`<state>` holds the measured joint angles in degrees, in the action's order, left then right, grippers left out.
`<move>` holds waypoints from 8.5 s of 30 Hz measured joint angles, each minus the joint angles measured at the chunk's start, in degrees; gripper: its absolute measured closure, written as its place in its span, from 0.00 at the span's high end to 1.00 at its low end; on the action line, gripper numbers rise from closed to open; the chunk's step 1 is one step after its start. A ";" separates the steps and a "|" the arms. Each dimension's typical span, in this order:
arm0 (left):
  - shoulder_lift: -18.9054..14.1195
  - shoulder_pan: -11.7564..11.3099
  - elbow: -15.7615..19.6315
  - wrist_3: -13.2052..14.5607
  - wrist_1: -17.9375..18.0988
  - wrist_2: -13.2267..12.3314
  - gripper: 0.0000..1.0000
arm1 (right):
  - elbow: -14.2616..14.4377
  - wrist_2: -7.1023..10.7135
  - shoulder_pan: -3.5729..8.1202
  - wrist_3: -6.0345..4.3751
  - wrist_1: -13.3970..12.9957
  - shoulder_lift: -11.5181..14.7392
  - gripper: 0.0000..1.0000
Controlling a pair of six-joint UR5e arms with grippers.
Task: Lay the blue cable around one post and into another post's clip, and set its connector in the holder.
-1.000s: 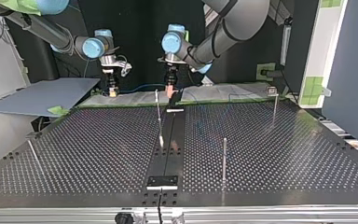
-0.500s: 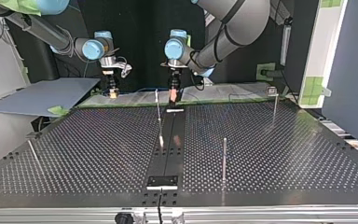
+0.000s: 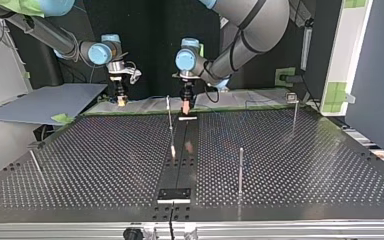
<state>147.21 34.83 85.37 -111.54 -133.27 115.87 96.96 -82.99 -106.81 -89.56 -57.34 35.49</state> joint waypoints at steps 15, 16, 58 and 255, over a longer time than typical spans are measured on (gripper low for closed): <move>1.68 -1.40 -2.03 -0.25 -1.93 -0.55 0.05 | -1.23 0.02 0.04 0.05 0.41 -0.19 0.00; 1.70 -1.46 -2.21 -0.32 -1.97 -0.66 0.05 | -1.34 0.01 0.06 0.03 0.45 -0.20 0.00; 0.82 -2.53 -3.91 6.56 -12.35 -1.20 1.00 | -4.19 0.18 2.18 0.60 4.72 -0.78 0.00; -13.89 3.84 6.50 3.03 -18.76 -5.70 1.00 | -4.19 0.89 2.61 -0.05 4.90 -1.57 0.00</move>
<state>133.32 38.67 91.86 -108.52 -152.04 110.17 92.78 -82.10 -104.20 -89.61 -52.43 33.91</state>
